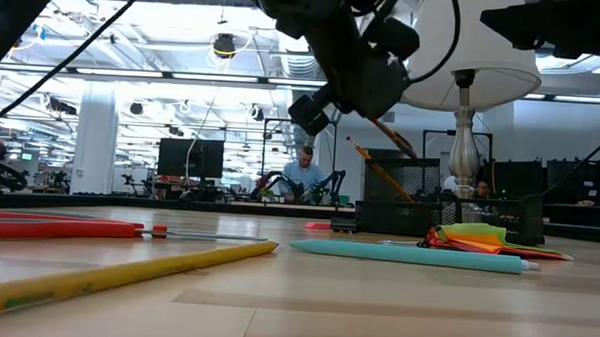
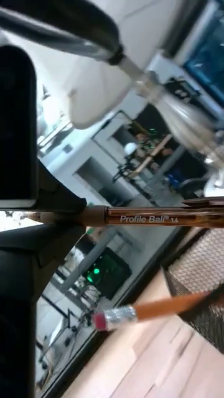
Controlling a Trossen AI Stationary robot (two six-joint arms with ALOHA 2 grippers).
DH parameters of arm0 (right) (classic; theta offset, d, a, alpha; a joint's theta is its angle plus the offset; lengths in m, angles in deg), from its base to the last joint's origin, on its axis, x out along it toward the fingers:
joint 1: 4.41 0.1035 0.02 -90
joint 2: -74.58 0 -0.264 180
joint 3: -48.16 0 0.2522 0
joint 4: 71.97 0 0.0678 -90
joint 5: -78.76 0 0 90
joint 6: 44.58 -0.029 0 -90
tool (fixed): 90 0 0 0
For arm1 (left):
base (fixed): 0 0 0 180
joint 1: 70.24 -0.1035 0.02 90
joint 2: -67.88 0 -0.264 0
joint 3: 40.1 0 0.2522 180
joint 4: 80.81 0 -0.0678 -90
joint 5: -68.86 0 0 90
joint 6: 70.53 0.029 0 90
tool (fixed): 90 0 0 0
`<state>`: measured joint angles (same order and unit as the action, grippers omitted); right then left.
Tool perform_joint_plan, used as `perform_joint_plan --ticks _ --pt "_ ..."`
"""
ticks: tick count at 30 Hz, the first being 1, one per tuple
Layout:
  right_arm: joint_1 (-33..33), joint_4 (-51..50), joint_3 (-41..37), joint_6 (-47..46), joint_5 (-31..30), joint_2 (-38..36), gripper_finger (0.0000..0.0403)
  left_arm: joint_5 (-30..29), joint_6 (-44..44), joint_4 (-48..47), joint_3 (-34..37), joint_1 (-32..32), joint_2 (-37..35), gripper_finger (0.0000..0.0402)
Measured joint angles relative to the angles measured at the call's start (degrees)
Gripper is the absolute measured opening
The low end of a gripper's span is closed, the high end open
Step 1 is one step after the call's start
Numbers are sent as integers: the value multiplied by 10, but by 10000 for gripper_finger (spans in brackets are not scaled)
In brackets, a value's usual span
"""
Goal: Pick and place office supplies into organizer
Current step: Put the brown pen into the desk organizer
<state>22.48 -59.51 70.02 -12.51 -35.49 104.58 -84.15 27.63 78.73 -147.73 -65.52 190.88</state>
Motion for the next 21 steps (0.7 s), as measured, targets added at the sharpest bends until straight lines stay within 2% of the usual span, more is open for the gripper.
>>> perform_joint_plan --ticks 6,11,15,21 --pt "0 0 0 0 0 0 240 8 84 10 0 -7 11 2" --pt "0 0 0 0 0 0 240 22 111 21 0 -22 39 4" --pt "0 -6 0 0 0 0 240 29 128 70 0 -27 65 6" --pt "0 -14 0 0 0 0 240 32 160 95 0 -27 72 24"
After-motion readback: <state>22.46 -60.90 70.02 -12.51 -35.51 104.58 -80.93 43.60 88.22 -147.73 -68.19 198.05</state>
